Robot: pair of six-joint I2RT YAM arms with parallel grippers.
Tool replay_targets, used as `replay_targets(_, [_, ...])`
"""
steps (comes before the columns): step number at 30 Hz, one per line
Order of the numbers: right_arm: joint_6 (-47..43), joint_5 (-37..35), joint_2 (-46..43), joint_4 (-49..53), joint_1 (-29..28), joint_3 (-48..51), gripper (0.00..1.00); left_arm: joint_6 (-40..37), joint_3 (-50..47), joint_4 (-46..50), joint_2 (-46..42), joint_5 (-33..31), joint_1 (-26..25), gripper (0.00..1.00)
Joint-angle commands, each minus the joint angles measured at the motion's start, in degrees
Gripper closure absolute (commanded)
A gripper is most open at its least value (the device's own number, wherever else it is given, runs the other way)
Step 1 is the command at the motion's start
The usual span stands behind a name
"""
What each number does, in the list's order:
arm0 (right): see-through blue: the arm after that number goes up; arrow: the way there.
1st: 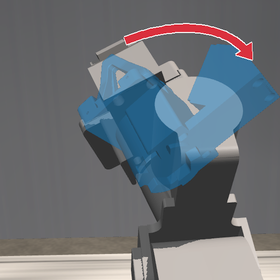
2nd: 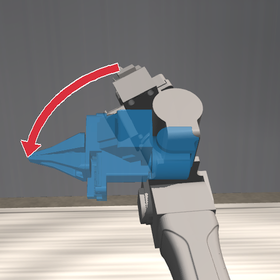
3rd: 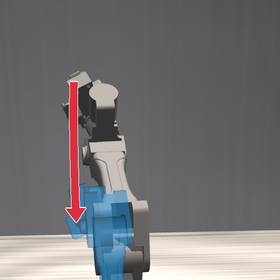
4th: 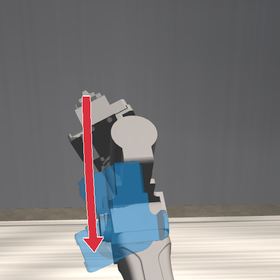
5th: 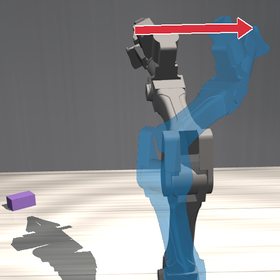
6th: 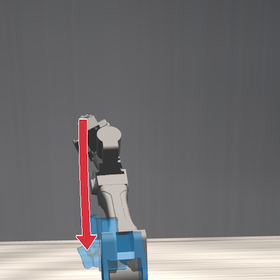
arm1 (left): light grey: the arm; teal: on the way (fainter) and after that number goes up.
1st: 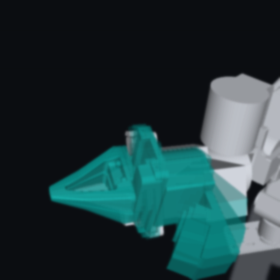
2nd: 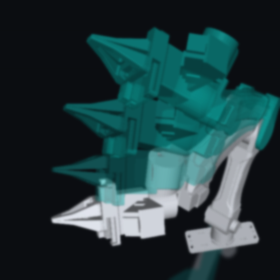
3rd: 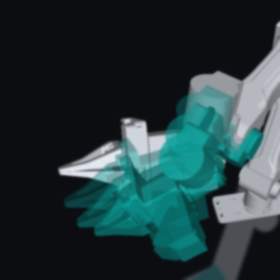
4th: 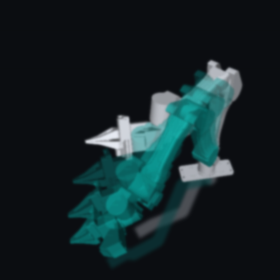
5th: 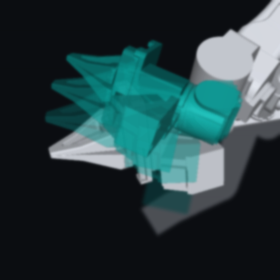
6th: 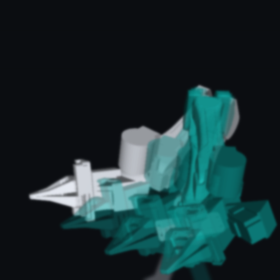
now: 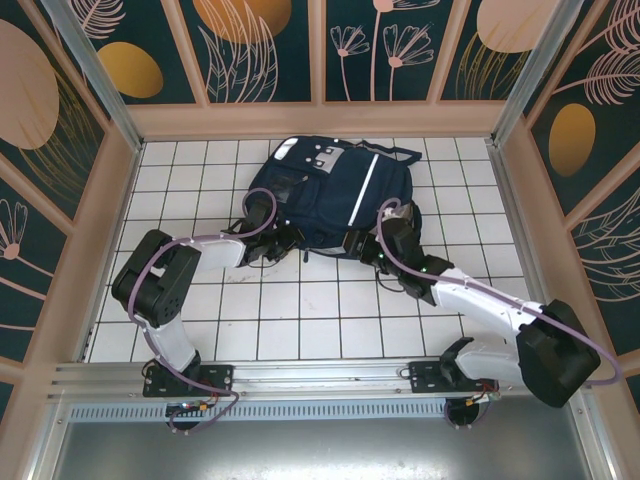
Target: Pack the student bag
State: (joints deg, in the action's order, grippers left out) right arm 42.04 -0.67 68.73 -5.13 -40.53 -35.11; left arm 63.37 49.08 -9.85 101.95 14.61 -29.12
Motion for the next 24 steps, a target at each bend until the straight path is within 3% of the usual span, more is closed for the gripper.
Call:
replay_targets(1, [0.8,-3.6,2.1,0.2,-3.4,0.7,0.48,-0.5,0.4,-2.3,0.7,1.6,0.3,0.94])
replay_targets(2, [0.9,-4.2,3.6,-0.4,-4.7,0.1,0.48,-0.7,0.4,-2.3,0.5,1.7,0.4,1.0])
replay_targets(10, [1.4,-7.1,19.7,-8.1,-11.6,-6.3,0.5,-1.7,-0.6,-2.4,-0.4,2.4,0.5,1.0])
replay_targets(19, [-1.9,-10.5,35.8,-6.5,-14.0,-18.1,0.57,-2.4,-1.6,-2.1,-1.2,2.7,0.6,1.0])
replay_targets(24, [-1.9,-14.3,41.3,0.2,-14.5,-24.4,0.57,-2.1,-1.7,-2.4,-1.3,3.0,0.6,1.0])
